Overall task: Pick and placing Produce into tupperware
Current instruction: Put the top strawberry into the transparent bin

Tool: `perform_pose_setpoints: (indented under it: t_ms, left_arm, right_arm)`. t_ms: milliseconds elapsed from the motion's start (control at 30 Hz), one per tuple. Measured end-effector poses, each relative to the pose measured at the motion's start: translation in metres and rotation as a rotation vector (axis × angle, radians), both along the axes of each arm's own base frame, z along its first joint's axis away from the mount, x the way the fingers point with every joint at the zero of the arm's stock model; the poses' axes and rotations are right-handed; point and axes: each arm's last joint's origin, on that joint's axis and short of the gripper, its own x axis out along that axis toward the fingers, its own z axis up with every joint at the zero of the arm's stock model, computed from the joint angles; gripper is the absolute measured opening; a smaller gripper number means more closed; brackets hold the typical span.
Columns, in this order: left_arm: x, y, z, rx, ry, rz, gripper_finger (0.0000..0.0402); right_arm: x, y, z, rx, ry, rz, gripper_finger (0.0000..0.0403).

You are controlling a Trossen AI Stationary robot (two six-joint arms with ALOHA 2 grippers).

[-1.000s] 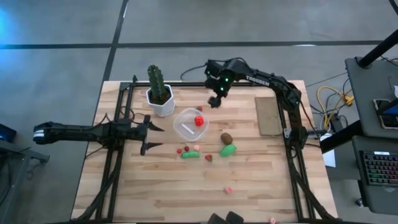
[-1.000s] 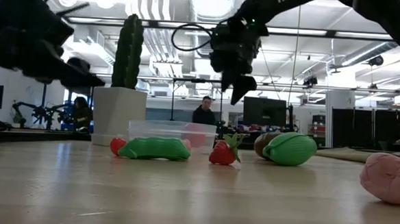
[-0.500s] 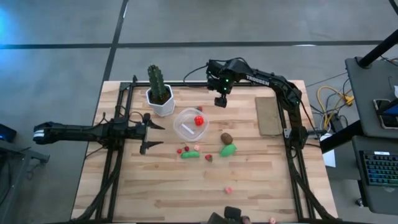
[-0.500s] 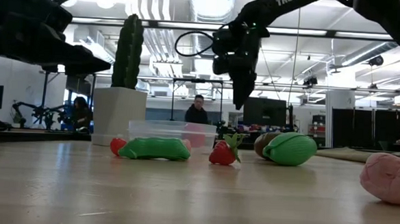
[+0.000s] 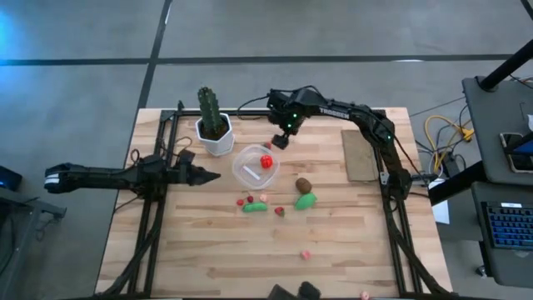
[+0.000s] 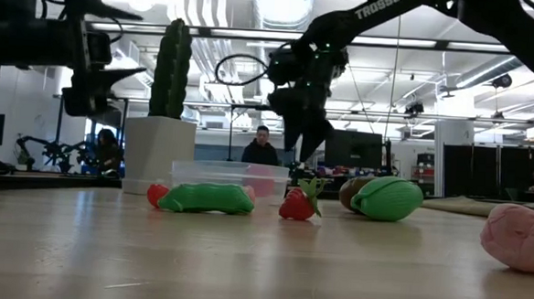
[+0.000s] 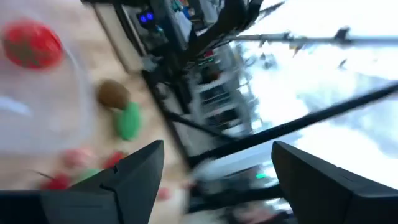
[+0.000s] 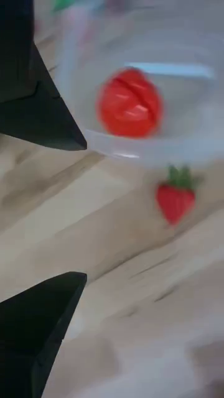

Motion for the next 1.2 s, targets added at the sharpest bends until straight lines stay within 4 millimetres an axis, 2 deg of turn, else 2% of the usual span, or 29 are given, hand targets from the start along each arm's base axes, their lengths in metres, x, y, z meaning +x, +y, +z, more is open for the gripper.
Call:
perform_pose_setpoints:
  t_ms: [200, 300, 333, 400, 500, 533, 633, 767, 1033, 1133, 1200]
  left_arm:
    - [0.000, 0.000, 0.005, -0.035, -0.050, 0.014, 0.0283]
    - [0.000, 0.001, 0.005, -0.039, -0.052, 0.024, 0.0283]
    - [0.000, 0.001, 0.005, -0.038, -0.052, 0.024, 0.0283]
    - [0.000, 0.001, 0.005, -0.038, -0.051, 0.024, 0.0283]
    - [0.000, 0.001, 0.005, -0.038, -0.051, 0.024, 0.0283]
    - [0.000, 0.001, 0.005, -0.038, -0.051, 0.024, 0.0283]
    - [0.000, 0.001, 0.005, -0.038, -0.051, 0.024, 0.0283]
    - [0.000, 0.001, 0.005, -0.038, -0.051, 0.024, 0.0283]
    - [0.000, 0.001, 0.005, -0.037, -0.050, 0.024, 0.0283]
    - [0.000, 0.001, 0.005, -0.017, -0.051, 0.035, 0.0283]
    - [0.000, 0.001, 0.005, -0.011, -0.050, 0.049, 0.0283]
  right_arm:
    - [-0.015, -0.039, 0.000, 0.191, -0.045, -0.577, 0.0327]
    - [-0.016, -0.054, 0.004, 0.295, -0.150, -0.655, 0.0327]
    - [-0.014, -0.056, 0.005, 0.314, -0.194, -0.617, 0.0327]
    - [-0.007, -0.053, 0.009, 0.298, -0.282, -0.419, 0.0327]
    - [-0.001, -0.035, 0.013, 0.135, -0.262, -0.058, 0.0327]
    - [0.000, -0.028, 0.013, 0.079, -0.221, 0.015, 0.0327]
    - [0.001, -0.013, 0.012, -0.022, -0.088, 0.083, 0.0327]
    - [-0.002, -0.009, 0.011, -0.061, -0.023, 0.167, 0.0313]
    - [-0.005, -0.008, 0.017, -0.139, 0.024, 0.352, 0.0186]
    - [-0.004, -0.009, 0.021, -0.157, 0.015, 0.382, 0.0162]
    - [-0.005, -0.011, 0.021, -0.139, 0.011, 0.299, 0.0157]
